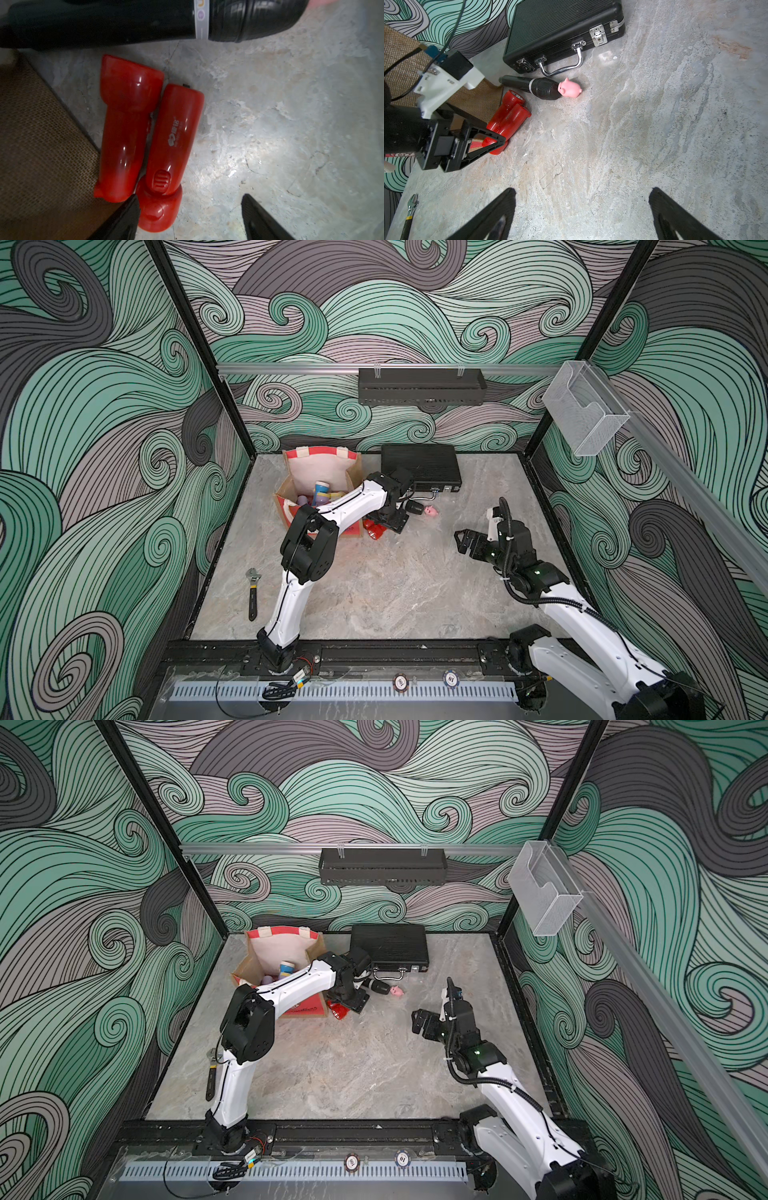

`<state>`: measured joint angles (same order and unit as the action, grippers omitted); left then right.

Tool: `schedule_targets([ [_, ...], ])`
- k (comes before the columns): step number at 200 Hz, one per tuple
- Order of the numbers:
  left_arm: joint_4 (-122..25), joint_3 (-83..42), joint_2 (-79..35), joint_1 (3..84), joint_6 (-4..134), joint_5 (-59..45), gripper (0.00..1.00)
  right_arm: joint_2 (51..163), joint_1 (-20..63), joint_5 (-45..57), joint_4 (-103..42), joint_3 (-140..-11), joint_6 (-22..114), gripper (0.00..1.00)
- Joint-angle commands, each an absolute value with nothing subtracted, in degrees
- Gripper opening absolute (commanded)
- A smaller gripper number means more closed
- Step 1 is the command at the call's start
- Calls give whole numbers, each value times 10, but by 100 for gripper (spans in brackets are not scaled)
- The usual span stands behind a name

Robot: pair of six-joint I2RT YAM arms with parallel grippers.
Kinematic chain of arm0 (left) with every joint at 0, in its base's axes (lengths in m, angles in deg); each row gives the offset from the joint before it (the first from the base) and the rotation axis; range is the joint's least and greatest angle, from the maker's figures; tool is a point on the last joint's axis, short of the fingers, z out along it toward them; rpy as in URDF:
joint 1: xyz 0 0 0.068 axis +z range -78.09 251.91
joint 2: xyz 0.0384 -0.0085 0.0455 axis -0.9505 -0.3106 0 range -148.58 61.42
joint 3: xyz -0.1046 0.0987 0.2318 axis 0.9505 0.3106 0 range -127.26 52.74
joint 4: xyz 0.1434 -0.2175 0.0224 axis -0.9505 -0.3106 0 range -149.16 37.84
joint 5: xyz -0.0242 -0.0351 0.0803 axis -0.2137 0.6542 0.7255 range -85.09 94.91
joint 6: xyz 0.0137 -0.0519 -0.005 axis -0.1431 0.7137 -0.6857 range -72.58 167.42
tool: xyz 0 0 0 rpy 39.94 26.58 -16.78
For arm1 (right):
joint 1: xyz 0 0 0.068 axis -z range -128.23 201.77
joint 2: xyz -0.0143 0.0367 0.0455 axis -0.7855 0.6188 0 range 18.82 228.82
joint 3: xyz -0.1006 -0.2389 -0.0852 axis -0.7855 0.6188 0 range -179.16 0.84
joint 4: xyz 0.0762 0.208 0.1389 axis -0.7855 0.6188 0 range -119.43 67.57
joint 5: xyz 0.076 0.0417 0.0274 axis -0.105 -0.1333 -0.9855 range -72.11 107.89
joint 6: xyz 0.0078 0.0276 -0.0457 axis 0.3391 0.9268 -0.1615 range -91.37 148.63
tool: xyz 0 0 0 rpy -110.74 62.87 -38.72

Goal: Put the flashlights into the tote bags
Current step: Pick up the flashlight from the center of the board.

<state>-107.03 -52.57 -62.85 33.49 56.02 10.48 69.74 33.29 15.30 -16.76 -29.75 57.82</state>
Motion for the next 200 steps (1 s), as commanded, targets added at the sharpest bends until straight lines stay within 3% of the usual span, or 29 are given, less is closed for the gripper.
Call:
schedule_targets([
  [1, -1091, -559, -652, 332, 556, 137, 77, 696, 338, 152, -175, -297, 584, 100],
  [131, -1095, -601, -732, 331, 550, 128, 67, 691, 353, 150, -178, -298, 578, 100],
  [200, -1093, -597, -742, 329, 553, 124, 48, 681, 360, 154, -172, -298, 575, 100],
])
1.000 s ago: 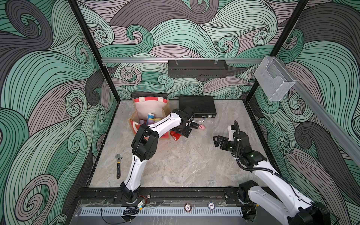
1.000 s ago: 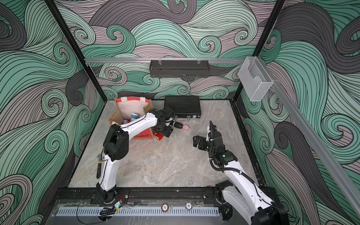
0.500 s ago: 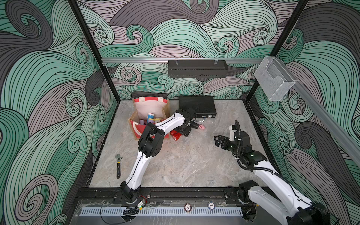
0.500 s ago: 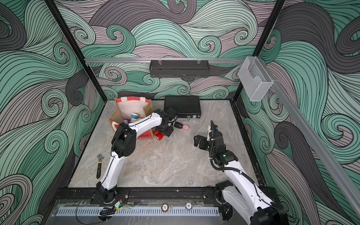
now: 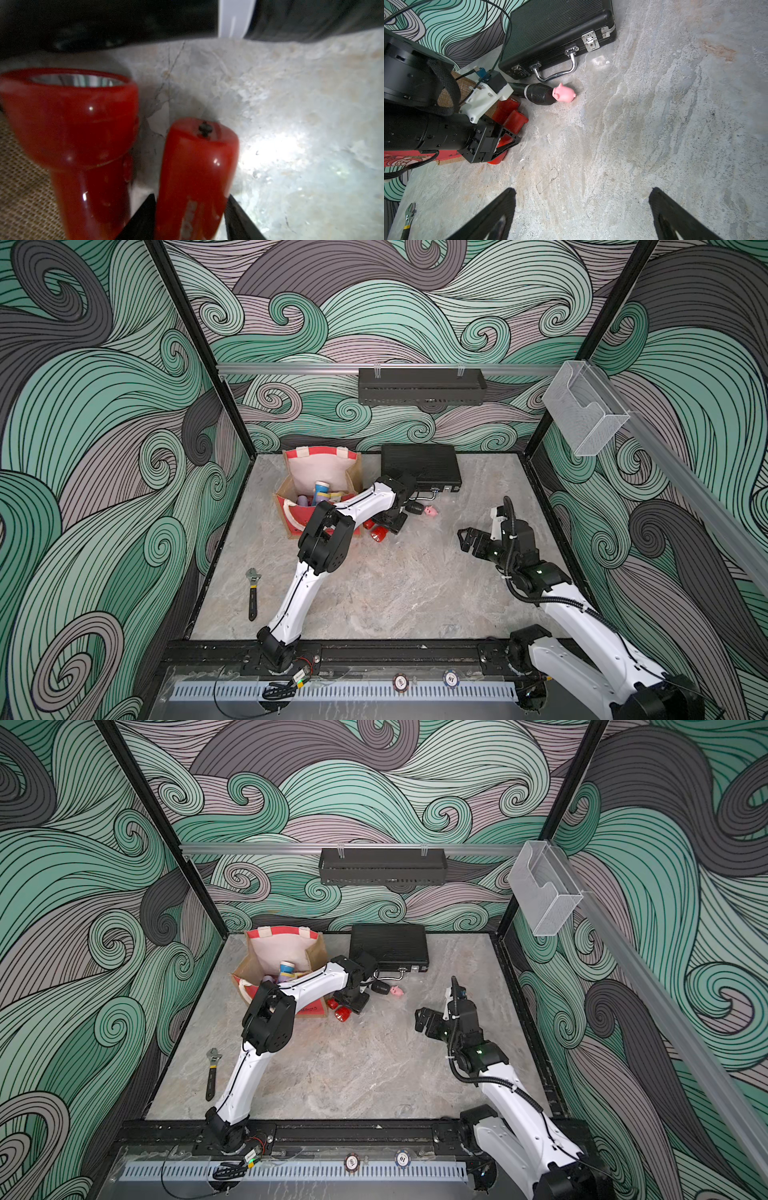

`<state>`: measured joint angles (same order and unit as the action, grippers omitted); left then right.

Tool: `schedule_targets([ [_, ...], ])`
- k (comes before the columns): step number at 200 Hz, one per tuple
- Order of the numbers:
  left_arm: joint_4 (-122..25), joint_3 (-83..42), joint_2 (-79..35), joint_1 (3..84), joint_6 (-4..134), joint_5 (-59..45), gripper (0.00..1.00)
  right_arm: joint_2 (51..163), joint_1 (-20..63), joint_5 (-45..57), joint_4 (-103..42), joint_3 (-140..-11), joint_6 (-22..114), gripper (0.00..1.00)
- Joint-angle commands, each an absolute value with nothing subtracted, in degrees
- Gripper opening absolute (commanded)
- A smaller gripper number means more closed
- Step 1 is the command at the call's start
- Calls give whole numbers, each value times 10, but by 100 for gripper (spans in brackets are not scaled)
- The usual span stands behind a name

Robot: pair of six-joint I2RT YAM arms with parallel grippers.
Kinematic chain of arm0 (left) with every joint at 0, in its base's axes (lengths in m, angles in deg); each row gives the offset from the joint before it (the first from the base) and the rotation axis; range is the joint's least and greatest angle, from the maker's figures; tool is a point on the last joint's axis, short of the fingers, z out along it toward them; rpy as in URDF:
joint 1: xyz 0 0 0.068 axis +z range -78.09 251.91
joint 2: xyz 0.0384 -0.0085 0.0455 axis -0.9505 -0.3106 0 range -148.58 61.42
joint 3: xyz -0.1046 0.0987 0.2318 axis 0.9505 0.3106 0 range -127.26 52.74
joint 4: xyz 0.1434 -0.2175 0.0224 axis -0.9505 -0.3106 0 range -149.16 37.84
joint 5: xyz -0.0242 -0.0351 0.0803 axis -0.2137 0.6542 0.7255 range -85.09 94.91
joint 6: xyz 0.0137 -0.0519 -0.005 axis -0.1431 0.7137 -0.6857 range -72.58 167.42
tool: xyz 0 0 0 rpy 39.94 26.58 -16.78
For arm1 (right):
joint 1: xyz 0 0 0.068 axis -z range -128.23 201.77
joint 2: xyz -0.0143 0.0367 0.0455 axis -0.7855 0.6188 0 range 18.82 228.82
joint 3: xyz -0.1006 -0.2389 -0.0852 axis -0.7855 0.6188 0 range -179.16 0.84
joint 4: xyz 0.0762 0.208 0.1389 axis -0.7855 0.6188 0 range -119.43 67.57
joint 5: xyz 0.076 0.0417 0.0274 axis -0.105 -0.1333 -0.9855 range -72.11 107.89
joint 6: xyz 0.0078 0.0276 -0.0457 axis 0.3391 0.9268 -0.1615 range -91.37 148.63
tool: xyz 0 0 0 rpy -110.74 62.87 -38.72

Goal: Put the flashlights into the tote bags
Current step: Pick up the flashlight from the center of the board.

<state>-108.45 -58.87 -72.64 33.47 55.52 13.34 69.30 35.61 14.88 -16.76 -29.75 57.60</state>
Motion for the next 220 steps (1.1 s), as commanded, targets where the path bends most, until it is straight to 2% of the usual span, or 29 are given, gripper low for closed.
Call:
schedule_targets([
  [1, -1093, -597, -742, 329, 553, 124, 48, 680, 361, 154, -172, -298, 575, 100],
  [47, -1073, -575, -696, 323, 539, 70, 18, 665, 365, 158, -167, -298, 578, 100],
  [94, -1062, -562, -616, 322, 541, 34, 2, 664, 366, 155, -164, -303, 578, 100],
  [147, -1071, -576, -526, 322, 525, 18, 0, 665, 366, 132, -164, -313, 567, 100],
  [220, -1083, -622, -428, 327, 486, 72, 0, 683, 326, 114, -165, -357, 526, 99],
])
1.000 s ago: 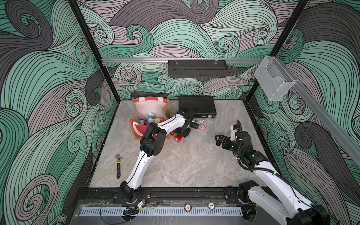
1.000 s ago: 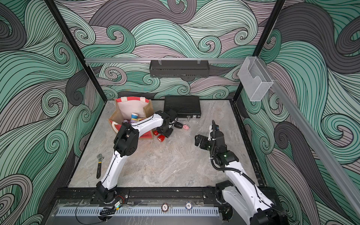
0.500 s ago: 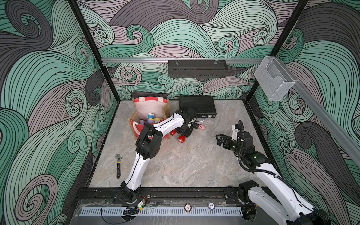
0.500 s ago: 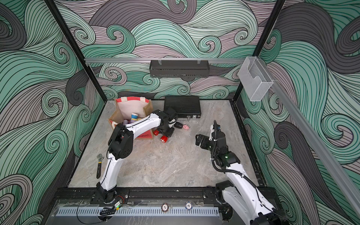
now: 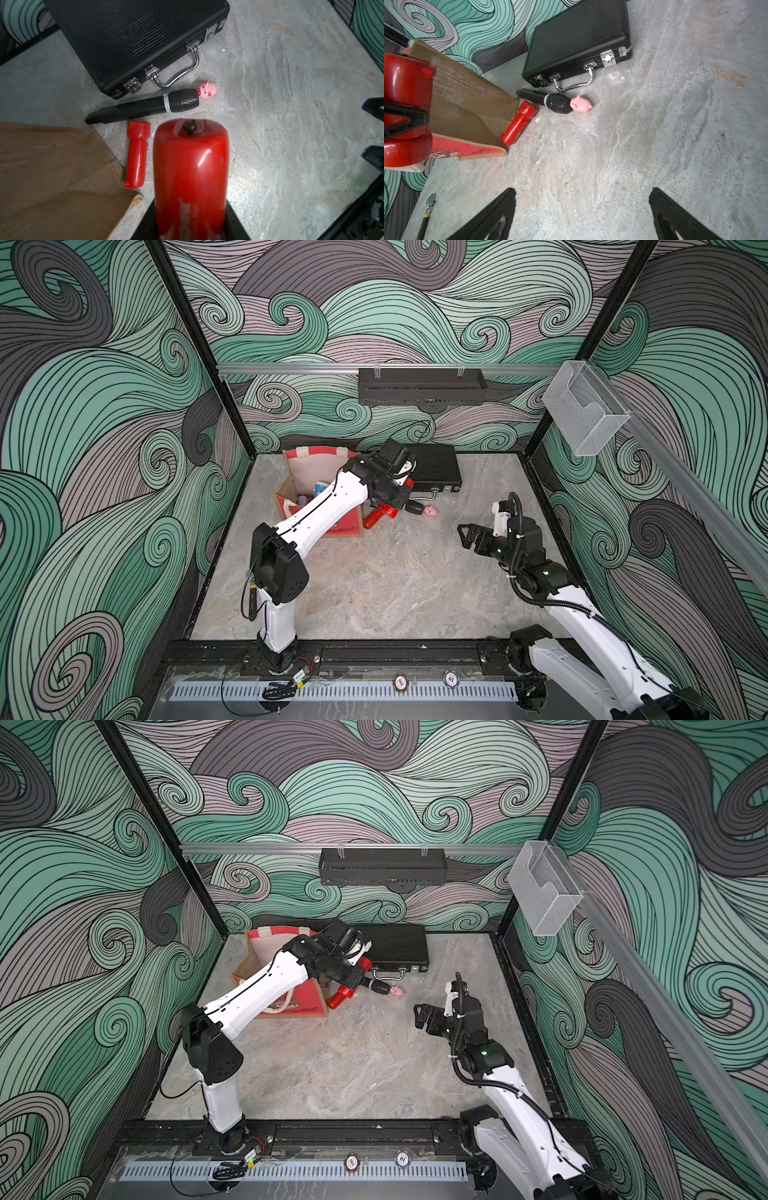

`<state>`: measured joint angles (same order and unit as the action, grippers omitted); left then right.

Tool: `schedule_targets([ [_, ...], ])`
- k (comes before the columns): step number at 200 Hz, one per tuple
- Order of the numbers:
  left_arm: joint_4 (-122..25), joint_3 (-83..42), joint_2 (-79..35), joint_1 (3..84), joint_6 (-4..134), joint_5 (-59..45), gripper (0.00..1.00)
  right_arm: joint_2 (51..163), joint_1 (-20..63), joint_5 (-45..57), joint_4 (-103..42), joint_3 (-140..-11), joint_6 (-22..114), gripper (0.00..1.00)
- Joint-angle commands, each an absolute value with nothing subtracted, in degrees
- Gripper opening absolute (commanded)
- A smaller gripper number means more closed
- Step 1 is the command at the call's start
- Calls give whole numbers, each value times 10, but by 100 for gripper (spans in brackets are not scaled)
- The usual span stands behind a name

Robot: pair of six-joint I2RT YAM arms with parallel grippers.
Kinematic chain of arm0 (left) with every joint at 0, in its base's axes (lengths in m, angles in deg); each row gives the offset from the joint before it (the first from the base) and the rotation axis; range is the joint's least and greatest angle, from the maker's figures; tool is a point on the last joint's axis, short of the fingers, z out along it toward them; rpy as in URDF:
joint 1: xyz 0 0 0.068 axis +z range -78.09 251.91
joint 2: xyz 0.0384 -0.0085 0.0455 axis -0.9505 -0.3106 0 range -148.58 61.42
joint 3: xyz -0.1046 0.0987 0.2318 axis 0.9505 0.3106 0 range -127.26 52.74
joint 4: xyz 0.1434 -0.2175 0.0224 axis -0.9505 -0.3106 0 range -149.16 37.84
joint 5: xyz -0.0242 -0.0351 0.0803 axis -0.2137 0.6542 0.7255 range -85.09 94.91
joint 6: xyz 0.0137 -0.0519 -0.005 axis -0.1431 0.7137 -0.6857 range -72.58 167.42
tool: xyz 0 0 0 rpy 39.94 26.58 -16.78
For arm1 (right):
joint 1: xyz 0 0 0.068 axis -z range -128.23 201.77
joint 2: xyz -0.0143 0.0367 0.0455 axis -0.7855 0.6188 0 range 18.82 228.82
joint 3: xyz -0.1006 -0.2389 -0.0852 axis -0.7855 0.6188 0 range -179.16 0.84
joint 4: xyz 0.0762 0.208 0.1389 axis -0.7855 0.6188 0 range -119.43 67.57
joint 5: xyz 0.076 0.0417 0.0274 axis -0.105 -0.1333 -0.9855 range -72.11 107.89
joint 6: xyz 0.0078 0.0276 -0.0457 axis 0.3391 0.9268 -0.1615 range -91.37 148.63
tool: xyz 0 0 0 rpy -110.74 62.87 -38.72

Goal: Put the flashlights into the tote bags
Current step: Pick up the flashlight from the center of the board, then place the flashlight in the canvas bag.

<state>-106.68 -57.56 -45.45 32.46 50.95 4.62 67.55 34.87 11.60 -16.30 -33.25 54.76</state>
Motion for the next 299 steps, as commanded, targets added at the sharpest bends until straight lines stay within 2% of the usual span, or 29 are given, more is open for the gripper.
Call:
schedule_targets([
  [1, -1084, -624, -428, 327, 485, 73, 0, 684, 324, 114, -165, -358, 526, 99],
  [67, -1133, -709, -412, 376, 478, 104, 0, 724, 238, 144, -183, -391, 508, 99],
  [150, -1155, -734, -418, 516, 500, 97, 0, 745, 199, 139, -205, -403, 486, 99],
  [199, -1124, -675, -420, 562, 517, 97, 0, 753, 198, 136, -212, -408, 482, 99],
  [299, -1041, -493, -388, 570, 548, 134, 0, 763, 198, 131, -222, -406, 488, 100],
])
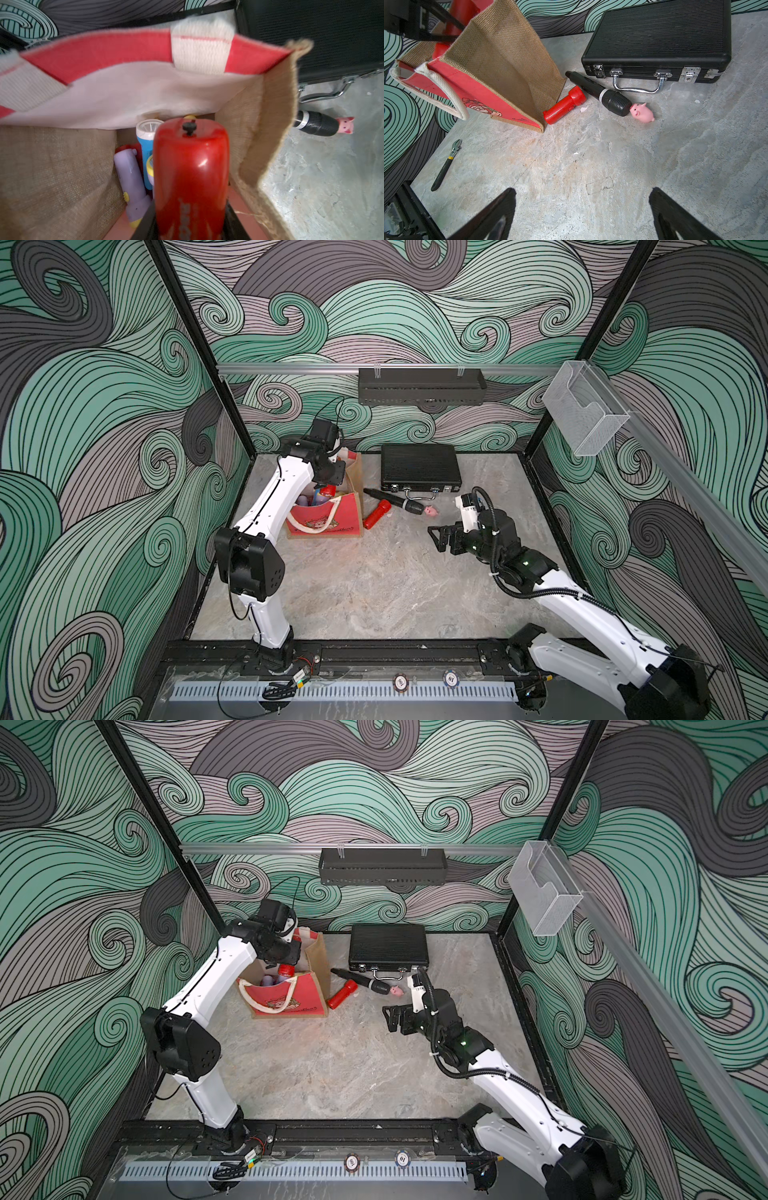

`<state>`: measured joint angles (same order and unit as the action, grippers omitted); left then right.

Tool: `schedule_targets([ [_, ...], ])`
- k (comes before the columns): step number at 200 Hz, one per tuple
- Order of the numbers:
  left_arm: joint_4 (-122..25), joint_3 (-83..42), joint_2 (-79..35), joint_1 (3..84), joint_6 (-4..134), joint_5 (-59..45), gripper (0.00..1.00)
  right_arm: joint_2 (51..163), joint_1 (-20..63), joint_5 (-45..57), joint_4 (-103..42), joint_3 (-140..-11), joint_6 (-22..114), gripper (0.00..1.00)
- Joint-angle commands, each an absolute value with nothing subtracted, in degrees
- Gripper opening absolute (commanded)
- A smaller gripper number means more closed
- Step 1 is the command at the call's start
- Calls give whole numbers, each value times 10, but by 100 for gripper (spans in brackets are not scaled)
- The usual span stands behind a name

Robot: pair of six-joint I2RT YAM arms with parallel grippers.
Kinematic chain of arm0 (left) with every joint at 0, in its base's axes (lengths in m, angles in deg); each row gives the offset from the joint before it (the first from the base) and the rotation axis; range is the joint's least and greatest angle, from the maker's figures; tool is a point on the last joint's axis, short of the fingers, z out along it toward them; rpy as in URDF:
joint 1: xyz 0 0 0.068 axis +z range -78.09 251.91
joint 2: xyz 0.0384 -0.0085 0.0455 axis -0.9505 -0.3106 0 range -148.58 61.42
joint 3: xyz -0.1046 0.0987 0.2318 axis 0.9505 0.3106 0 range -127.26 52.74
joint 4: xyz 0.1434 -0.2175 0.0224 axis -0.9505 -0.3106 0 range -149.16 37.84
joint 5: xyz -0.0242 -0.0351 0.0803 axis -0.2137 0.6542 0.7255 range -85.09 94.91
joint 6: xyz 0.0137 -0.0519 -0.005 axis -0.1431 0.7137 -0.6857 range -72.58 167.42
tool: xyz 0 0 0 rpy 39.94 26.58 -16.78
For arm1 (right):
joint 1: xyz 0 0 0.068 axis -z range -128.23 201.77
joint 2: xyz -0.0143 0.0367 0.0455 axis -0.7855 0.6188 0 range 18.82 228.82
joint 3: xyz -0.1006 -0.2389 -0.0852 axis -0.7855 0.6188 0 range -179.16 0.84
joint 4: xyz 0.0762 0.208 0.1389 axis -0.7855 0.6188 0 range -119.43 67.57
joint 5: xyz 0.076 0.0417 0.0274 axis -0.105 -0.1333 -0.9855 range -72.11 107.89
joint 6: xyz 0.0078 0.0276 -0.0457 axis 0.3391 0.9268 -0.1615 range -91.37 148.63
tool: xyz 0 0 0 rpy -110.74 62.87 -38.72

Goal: Put the flashlights into the tote bags
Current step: Place the flashlight in the canvas bag.

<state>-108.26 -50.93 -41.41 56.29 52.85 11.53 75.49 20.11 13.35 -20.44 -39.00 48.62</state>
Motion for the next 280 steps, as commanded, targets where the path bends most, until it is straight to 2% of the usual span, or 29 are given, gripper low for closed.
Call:
schedule_targets([
  [1, -1042, -492, -388, 570, 549, 134, 0, 763, 198, 131, -223, -406, 488, 100],
  [49, -1030, -469, -421, 583, 560, 125, 0, 777, 197, 127, -226, -421, 484, 99],
  [77, -1036, -473, -448, 591, 585, 87, 0, 775, 197, 129, -228, -418, 484, 100],
  [132, -1031, -467, -483, 597, 606, 99, 0, 773, 198, 134, -228, -414, 479, 99],
  [173, -1019, -456, -476, 599, 614, 116, 22, 766, 197, 138, -234, -411, 479, 100],
  [203, -1018, -457, -471, 601, 613, 121, 33, 760, 197, 135, -233, -412, 478, 100],
  [228, -1025, -459, -459, 601, 611, 125, 52, 756, 198, 146, -222, -417, 477, 100],
  [251, -1025, -457, -434, 600, 605, 120, 58, 759, 198, 146, -215, -426, 469, 100],
  [280, -1019, -456, -398, 600, 591, 112, 71, 772, 198, 145, -211, -450, 462, 100],
])
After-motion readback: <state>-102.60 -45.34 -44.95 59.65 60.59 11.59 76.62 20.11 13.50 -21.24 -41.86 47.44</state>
